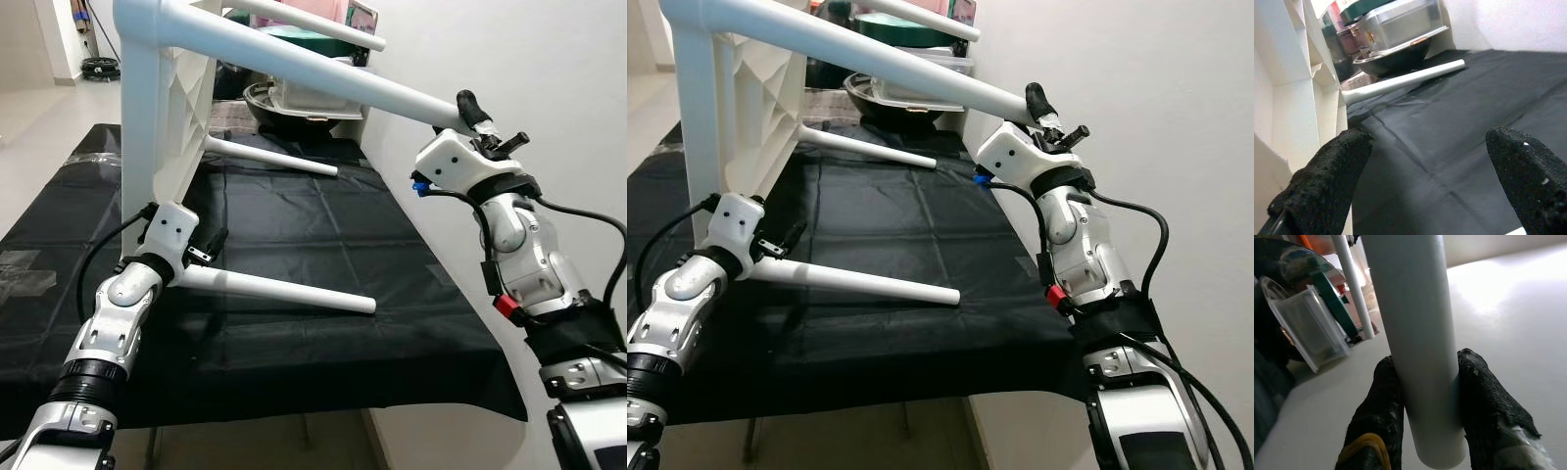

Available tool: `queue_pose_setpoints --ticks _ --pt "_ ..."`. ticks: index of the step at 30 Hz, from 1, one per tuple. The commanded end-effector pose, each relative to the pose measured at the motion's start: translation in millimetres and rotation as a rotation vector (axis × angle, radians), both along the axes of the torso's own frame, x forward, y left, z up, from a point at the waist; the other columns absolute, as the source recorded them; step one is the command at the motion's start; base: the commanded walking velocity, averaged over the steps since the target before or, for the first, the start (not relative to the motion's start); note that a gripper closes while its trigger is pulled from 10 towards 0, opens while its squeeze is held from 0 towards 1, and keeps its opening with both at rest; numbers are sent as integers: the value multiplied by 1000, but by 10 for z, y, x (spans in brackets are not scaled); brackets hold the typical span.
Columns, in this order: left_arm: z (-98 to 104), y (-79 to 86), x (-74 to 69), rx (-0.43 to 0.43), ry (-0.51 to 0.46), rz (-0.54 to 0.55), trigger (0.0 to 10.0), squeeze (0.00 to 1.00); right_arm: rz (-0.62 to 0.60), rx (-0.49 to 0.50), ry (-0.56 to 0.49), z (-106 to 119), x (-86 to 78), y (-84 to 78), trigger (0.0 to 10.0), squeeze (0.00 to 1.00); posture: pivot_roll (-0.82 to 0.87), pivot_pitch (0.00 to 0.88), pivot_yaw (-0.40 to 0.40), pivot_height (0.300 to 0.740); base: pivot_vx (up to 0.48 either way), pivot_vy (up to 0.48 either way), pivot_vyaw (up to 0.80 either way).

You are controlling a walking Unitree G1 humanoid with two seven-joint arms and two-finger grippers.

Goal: Building children table

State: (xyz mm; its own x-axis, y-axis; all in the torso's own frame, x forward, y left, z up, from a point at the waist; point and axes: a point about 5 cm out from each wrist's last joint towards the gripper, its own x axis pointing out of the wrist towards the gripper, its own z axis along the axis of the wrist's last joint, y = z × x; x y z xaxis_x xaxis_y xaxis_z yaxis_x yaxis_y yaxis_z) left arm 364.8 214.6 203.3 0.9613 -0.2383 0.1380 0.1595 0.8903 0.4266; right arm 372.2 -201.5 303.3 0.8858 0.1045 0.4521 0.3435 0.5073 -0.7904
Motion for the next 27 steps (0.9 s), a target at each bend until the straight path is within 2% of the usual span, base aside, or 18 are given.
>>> queue_pose_setpoints --ticks 1,3,6,7,10,11,12,13,14,17,18,19,21,22,24,25,26,27 --pt "246 273 5 28 -64 94 10000 0 -131 232 124 -251 36 -384 0 0 111 0 -106 740 0 0 0" --pt "470 340 45 68 -104 98 10000 0 -127 282 158 -341 47 -359 0 0 128 0 -109 740 0 0 0" --pt "581 376 61 85 -122 103 10000 0 -125 299 173 -391 48 -341 0 0 132 0 -107 740 0 0 0" --pt "725 414 79 110 -146 107 10000 0 -123 327 191 -455 47 -318 0 0 133 0 -106 740 0 0 0" --pt "840 443 89 128 -165 110 10000 0 -121 343 202 -493 46 -302 0 0 137 0 -104 740 0 0 0" --pt "982 466 96 155 -190 112 10000 0 -119 373 223 -556 44 -281 0 0 138 0 -103 740 0 0 0" --pt "982 466 96 155 -190 112 10000 0 -119 373 223 -556 44 -281 0 0 138 0 -103 740 0 0 0" --pt "1107 478 98 175 -212 111 10000 0 -118 408 247 -624 42 -257 0 0 143 0 -101 740 0 0 0" --pt "1107 478 98 175 -212 111 10000 0 -118 408 247 -624 42 -257 0 0 143 0 -101 740 0 0 0" --pt "1296 492 94 233 -245 98 10000 0 -116 534 338 -853 30 -190 0 0 148 0 -103 740 0 0 0" --pt "1296 492 94 233 -245 98 10000 0 -116 534 338 -853 30 -190 0 0 148 0 -103 740 0 0 0" --pt "1348 511 93 256 -249 97 10000 0 -115 595 390 -971 19 -159 0 0 151 0 -105 740 0 0 0" --pt "1348 511 93 256 -249 97 10000 0 -115 595 390 -971 19 -159 0 0 151 0 -105 740 0 0 0" --pt "1417 538 90 276 -257 101 10000 0 -113 651 440 -1085 -1 -123 0 0 152 0 -104 740 0 0 0" --pt "1417 538 90 276 -257 101 10000 0 -113 651 440 -1085 -1 -123 0 0 152 0 -104 740 0 0 0" --pt "1512 577 87 297 -266 112 10000 0 -110 710 490 -1201 -27 -80 0 0 153 0 -103 740 0 0 0" --pt "1512 577 87 297 -266 112 10000 0 -110 710 490 -1201 -27 -80 0 0 153 0 -103 740 0 0 0" --pt "1649 614 76 330 -284 127 10000 0 -106 780 550 -1333 -60 -23 0 0 153 0 -99 740 0 0 0"
